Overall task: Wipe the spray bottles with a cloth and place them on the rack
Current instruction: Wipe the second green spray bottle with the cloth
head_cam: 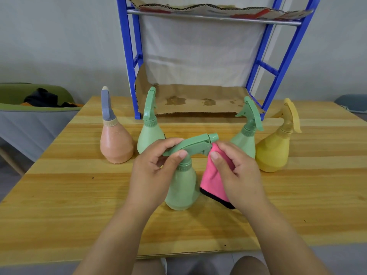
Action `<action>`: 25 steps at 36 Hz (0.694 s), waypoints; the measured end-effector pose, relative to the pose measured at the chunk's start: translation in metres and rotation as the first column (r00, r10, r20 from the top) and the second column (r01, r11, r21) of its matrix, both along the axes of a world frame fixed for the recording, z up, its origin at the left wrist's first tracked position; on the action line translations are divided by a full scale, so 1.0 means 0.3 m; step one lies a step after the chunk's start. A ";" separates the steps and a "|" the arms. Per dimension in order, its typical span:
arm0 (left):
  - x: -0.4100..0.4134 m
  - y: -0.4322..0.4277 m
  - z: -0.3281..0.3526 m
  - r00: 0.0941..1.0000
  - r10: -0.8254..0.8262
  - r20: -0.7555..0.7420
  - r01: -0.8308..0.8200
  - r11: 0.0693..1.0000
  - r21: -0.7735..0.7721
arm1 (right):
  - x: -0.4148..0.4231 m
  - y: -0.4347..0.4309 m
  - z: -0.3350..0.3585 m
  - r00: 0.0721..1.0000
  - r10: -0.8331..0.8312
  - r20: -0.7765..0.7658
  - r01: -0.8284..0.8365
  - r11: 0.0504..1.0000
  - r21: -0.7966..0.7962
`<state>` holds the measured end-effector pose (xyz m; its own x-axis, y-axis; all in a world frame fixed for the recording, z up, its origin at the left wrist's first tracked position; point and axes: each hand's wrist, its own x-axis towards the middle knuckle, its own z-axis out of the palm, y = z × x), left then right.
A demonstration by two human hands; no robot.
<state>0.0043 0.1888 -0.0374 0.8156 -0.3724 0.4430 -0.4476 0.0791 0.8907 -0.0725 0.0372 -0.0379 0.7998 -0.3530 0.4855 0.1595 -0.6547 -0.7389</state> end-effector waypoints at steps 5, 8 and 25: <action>0.004 0.003 -0.011 1.000 0.001 -0.014 -0.001 1.000 -0.024 | -0.033 -0.010 -0.027 0.999 -0.001 -0.034 -0.001 0.999 -0.051; 0.005 0.005 -0.008 0.999 0.040 0.025 -0.041 0.999 0.033 | -0.047 -0.007 -0.033 0.999 -0.023 -0.047 0.021 0.998 -0.056; -0.001 0.000 0.027 0.858 0.191 0.477 -0.321 0.925 0.205 | -0.101 0.013 0.014 0.997 -0.069 -0.042 0.067 0.997 -0.046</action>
<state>0.0040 0.1889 -0.0292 0.6410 -0.3339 0.6911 -0.7672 -0.3056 0.5639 -0.1030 0.0410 -0.0338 0.7952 -0.3865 0.4672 0.0818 -0.6951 -0.7142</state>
